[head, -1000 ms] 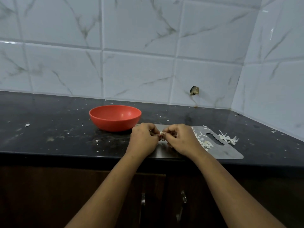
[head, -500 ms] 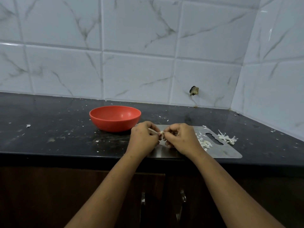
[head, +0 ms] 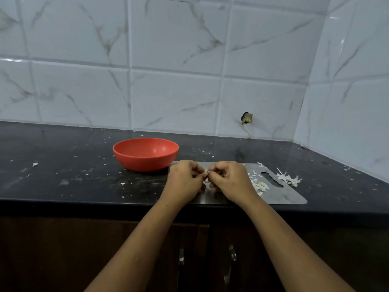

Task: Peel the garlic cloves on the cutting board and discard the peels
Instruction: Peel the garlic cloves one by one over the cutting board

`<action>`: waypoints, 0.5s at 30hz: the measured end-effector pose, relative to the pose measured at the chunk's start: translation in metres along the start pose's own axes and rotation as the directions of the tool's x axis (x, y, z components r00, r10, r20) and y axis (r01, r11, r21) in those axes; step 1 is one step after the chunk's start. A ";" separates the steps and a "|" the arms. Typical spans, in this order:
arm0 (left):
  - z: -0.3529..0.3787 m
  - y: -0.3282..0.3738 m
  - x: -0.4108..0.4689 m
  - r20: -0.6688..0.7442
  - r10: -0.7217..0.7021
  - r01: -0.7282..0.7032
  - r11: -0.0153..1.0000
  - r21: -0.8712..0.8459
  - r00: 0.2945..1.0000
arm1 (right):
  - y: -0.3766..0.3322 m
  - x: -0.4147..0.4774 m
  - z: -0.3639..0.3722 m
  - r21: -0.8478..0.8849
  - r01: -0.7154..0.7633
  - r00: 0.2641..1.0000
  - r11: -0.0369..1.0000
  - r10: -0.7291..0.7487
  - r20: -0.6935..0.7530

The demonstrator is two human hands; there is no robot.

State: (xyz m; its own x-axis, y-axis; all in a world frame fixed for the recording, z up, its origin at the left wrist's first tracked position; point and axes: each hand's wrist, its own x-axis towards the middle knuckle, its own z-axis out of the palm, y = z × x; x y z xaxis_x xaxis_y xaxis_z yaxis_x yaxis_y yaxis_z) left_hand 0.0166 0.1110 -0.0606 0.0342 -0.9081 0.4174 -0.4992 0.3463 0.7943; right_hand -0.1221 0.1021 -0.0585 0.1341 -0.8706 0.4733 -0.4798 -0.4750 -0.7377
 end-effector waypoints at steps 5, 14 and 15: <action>-0.005 0.000 0.001 0.037 -0.078 0.081 0.990 -0.117 0.996 | -0.003 -0.001 -0.001 0.076 -0.013 0.999 0.997 0.011 0.030; -0.010 0.001 0.004 0.085 -0.190 0.209 0.890 -0.406 0.978 | -0.005 -0.001 -0.002 0.208 -0.079 0.996 0.975 0.068 0.061; -0.010 0.001 0.004 0.080 -0.207 0.221 0.876 -0.428 0.975 | -0.004 0.000 -0.002 0.202 -0.087 0.996 0.976 0.079 0.048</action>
State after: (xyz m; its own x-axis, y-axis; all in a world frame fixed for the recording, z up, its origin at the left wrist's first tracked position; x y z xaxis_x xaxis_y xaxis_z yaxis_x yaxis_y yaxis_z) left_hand 0.0252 0.1105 -0.0536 0.0672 -0.9760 0.2071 -0.0597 0.2033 0.9773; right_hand -0.1215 0.1045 -0.0546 0.1374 -0.9104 0.3902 -0.3046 -0.4137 -0.8580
